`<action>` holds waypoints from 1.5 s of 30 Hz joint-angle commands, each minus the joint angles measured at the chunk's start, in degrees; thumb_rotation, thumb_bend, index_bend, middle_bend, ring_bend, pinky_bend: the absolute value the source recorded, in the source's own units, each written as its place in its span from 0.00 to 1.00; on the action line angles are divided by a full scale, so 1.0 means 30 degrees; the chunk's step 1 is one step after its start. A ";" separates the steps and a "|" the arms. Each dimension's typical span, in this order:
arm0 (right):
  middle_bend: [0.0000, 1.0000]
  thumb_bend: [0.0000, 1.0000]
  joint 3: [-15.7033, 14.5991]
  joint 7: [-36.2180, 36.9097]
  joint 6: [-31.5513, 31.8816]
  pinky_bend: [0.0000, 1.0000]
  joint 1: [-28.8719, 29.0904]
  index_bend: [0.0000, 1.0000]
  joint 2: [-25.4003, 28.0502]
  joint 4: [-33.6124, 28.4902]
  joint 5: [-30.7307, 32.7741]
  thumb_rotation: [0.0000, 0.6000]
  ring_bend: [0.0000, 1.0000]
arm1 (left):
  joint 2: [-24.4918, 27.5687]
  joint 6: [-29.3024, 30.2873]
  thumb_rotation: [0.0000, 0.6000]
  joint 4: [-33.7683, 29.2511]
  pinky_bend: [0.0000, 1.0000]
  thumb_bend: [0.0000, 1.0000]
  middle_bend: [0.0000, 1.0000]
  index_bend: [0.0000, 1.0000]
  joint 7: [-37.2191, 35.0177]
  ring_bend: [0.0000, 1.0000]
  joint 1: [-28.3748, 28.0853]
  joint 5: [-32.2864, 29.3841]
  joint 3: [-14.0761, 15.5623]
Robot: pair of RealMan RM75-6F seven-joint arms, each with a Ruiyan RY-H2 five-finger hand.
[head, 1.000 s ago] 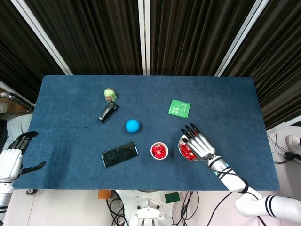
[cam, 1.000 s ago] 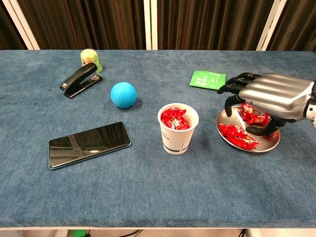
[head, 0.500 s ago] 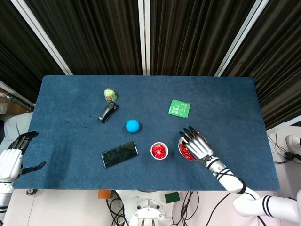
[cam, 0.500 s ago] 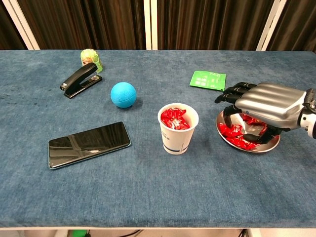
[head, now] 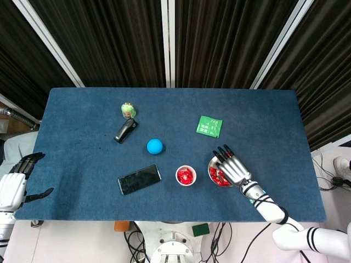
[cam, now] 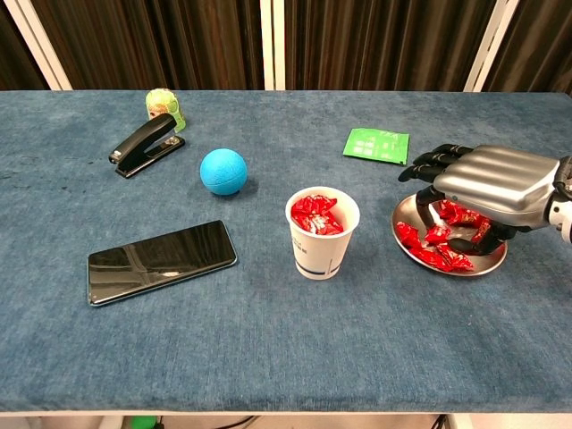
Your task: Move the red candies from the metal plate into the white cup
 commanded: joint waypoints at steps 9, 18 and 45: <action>0.06 0.35 0.0197 -0.0211 -0.0076 0.00 -0.0060 0.46 0.0112 0.0214 0.0530 1.00 0.00 | -0.0054 -0.0023 1.00 0.0079 0.23 0.04 0.13 0.16 -0.0050 0.11 -0.0005 -0.0022 0.0000; 0.06 0.35 0.0299 -0.0209 -0.0268 0.00 0.0009 0.42 -0.0093 0.0509 0.0779 1.00 0.00 | -0.0066 -0.0029 1.00 0.0135 0.23 0.04 0.13 0.16 -0.0082 0.11 0.0021 -0.0060 0.0012; 0.06 0.39 0.0740 0.0586 0.1000 0.00 -0.0087 0.55 0.0194 0.0015 -0.0216 1.00 0.00 | -0.0057 -0.0005 1.00 0.0164 0.23 0.04 0.13 0.16 -0.0136 0.11 0.0025 -0.0040 0.0006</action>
